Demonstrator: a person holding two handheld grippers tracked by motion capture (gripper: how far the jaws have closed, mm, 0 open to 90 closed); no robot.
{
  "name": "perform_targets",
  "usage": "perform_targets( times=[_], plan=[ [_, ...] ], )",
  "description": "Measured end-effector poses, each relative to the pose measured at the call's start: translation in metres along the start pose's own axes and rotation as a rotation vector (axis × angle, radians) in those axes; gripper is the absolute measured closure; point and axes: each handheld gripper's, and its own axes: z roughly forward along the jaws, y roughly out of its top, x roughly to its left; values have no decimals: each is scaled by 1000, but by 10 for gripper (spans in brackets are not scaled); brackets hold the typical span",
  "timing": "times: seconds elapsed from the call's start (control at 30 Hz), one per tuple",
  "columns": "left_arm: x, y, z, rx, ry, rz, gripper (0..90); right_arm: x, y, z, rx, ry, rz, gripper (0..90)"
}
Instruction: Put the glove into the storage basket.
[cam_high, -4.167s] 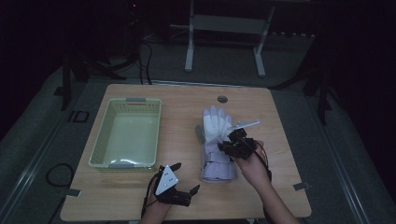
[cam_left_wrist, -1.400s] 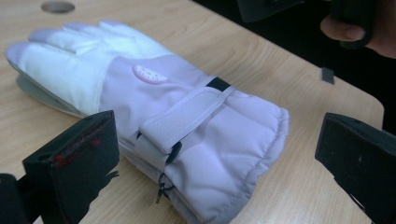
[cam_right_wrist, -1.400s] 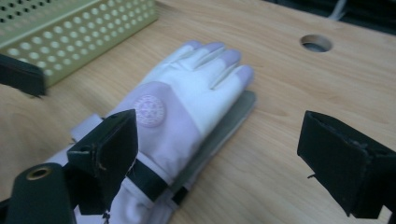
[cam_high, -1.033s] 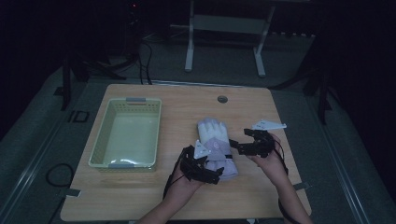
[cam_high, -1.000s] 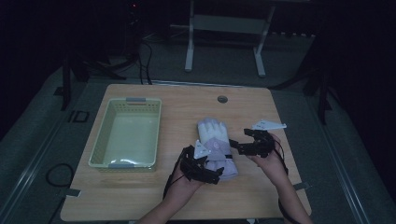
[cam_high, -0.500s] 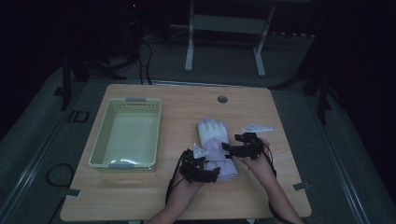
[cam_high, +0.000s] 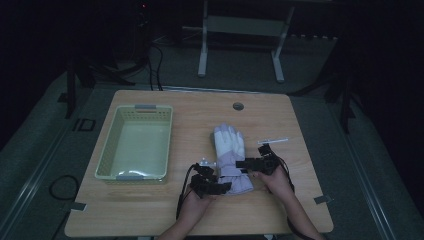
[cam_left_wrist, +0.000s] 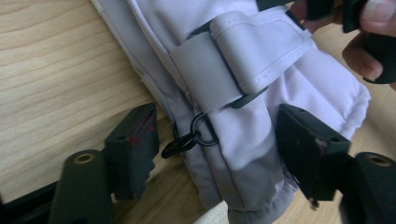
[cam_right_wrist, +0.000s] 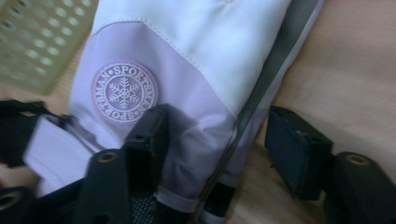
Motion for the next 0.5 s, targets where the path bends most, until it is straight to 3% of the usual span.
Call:
perform_targets(
  times=[0.1,0.2,0.37,0.5],
  plan=[
    [1,2,1,16,-10,10,395,-2,-2,1,-4,47,18,571],
    [2,4,1,40,-20,6,464,-3,-2,0,1,55,24,665],
    [-2,9,-2,58,-9,20,629,11,0,-1,-1,-20,-34,762],
    [-2,11,-4,70,-18,29,680,22,0,-5,-25,-70,-71,779]
  ],
)
